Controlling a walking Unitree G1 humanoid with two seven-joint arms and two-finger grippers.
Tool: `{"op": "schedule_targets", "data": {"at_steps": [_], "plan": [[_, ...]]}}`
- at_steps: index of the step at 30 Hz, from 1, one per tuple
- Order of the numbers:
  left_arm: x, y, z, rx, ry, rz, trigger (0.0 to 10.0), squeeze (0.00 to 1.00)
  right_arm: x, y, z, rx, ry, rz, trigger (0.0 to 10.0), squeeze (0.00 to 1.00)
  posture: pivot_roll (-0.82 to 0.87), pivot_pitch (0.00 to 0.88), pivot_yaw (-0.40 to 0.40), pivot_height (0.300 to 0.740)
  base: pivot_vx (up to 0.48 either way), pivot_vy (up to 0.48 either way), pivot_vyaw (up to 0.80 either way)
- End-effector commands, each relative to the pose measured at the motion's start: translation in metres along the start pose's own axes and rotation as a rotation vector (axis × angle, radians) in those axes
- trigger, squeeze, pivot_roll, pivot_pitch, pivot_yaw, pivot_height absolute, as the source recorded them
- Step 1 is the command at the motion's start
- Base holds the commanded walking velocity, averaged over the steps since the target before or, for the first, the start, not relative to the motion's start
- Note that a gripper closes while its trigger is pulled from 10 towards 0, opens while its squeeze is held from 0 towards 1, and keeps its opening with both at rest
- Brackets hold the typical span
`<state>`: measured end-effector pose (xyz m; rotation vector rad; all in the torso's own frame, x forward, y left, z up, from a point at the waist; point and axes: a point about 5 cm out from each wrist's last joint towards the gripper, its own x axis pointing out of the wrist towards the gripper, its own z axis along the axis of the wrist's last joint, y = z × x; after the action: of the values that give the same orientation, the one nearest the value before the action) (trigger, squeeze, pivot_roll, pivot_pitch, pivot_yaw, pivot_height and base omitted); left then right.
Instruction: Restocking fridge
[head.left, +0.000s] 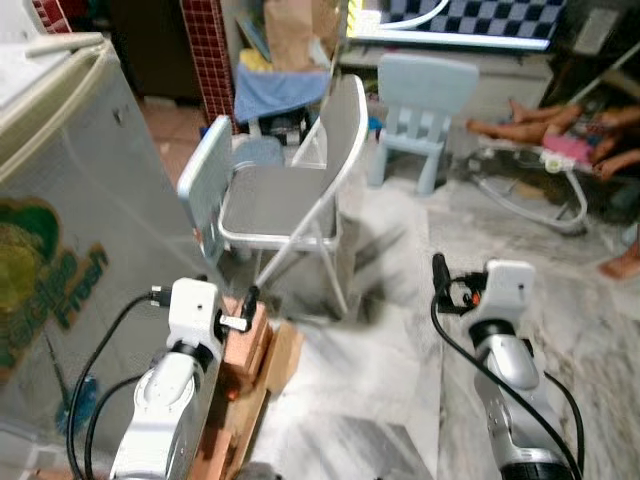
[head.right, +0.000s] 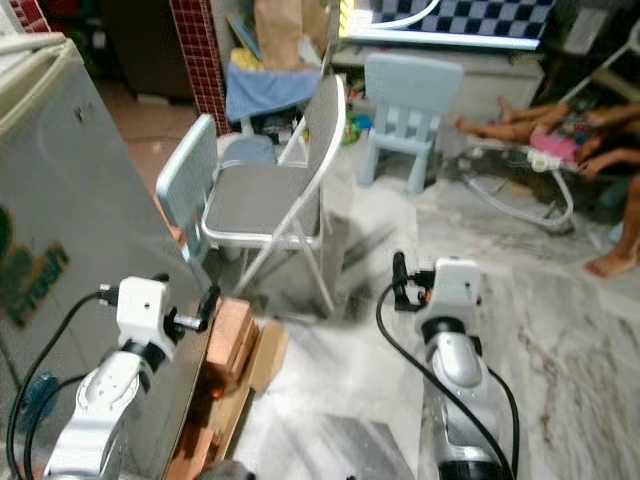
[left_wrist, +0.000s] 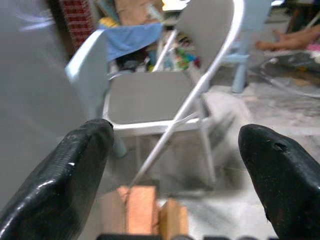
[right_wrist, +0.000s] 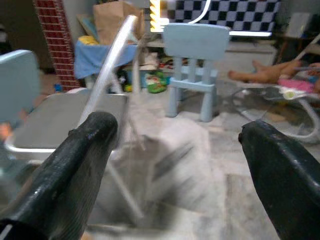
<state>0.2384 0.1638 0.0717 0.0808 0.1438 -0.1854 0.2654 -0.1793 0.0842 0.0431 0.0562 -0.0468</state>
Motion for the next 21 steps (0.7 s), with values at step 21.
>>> {"op": "schedule_targets", "data": {"at_steps": [21], "plan": [[0.0001,-0.0046,0.0008,-0.013,0.006,-0.029,10.0,0.00,0.0031,-0.0041,0.0033,-0.018,-0.011,-0.017,10.0,0.00,0.08,0.000,0.024,0.740,-0.254,0.000,0.00]]}}
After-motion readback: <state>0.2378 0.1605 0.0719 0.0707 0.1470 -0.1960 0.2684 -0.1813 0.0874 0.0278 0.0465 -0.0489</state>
